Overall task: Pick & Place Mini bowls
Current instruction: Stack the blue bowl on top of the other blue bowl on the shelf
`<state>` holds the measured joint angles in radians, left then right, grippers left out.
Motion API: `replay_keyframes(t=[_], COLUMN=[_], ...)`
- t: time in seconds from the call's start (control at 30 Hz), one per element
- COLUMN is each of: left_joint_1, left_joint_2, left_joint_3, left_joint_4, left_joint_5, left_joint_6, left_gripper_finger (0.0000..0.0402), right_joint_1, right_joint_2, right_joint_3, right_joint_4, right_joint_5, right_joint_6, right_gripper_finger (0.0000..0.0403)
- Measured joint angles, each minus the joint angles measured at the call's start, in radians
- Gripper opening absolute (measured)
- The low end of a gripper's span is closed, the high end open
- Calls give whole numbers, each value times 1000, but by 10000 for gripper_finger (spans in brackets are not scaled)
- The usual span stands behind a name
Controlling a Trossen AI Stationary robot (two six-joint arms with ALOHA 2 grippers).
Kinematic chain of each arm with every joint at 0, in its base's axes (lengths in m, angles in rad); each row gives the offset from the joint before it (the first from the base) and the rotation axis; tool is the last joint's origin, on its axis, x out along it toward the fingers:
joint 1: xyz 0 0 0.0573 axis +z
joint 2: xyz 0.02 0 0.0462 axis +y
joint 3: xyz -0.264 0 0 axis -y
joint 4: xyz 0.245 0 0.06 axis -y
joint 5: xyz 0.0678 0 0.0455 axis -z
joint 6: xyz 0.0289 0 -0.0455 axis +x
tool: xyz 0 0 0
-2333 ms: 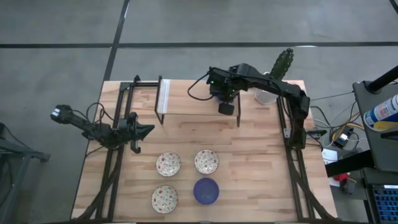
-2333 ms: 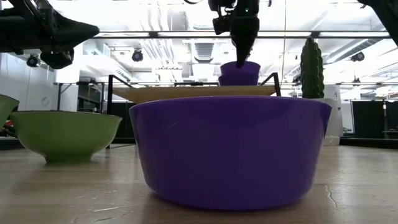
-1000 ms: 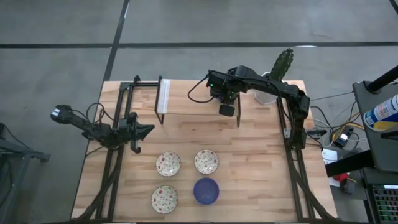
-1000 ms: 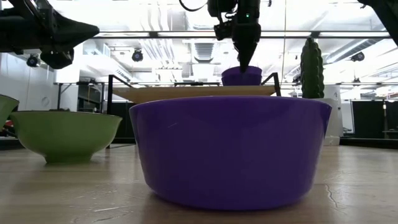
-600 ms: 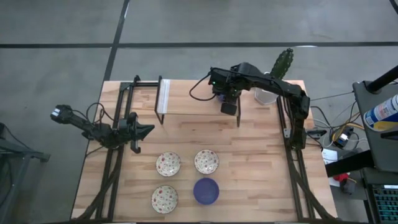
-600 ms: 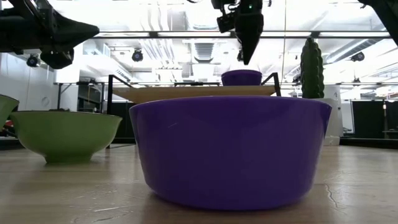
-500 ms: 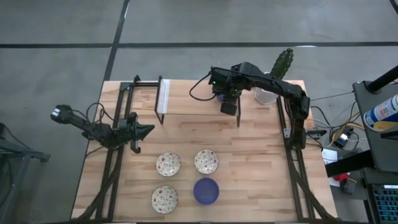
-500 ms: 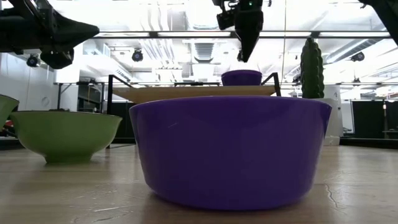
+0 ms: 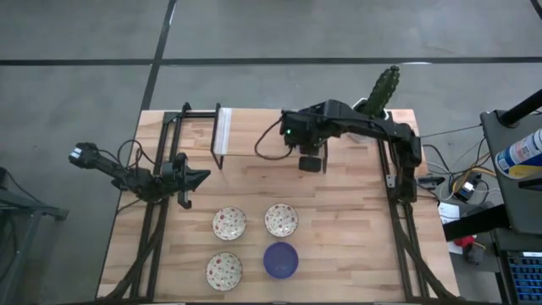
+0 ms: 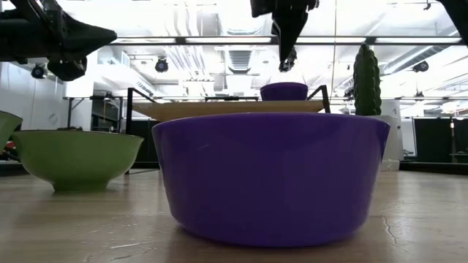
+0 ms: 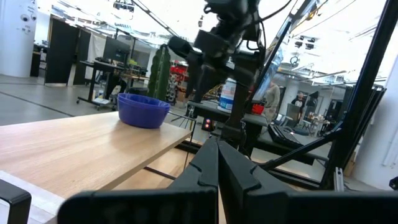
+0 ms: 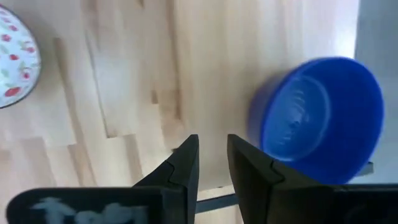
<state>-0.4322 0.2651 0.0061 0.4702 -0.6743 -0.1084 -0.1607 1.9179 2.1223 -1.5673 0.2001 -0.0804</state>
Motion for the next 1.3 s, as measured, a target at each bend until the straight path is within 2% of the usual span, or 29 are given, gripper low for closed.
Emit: replay_keyframes(t=[0.1, 0.33, 0.53, 0.87, 1.3], left_joint_1=[0, 0, 0, 0, 0], left_joint_2=[0, 0, 0, 0, 0], left_joint_3=[0, 0, 0, 0, 0], left_joint_4=[0, 0, 0, 0, 0], left_joint_5=[0, 0, 0, 0, 0], left_joint_6=[0, 0, 0, 0, 0], left_gripper_finger=[0, 0, 0, 0, 0], right_joint_1=[48, 222, 400, 630, 828], right_joint_2=[0, 11, 47, 146, 262], right_joint_3=[0, -15, -32, -46, -53], right_joint_4=[0, 4, 64, 138, 306], right_joint_5=[-18, -140, -141, -141, -101], right_joint_6=[4, 40, 37, 27, 1], right_gripper_finger=[84, 74, 73, 68, 59])
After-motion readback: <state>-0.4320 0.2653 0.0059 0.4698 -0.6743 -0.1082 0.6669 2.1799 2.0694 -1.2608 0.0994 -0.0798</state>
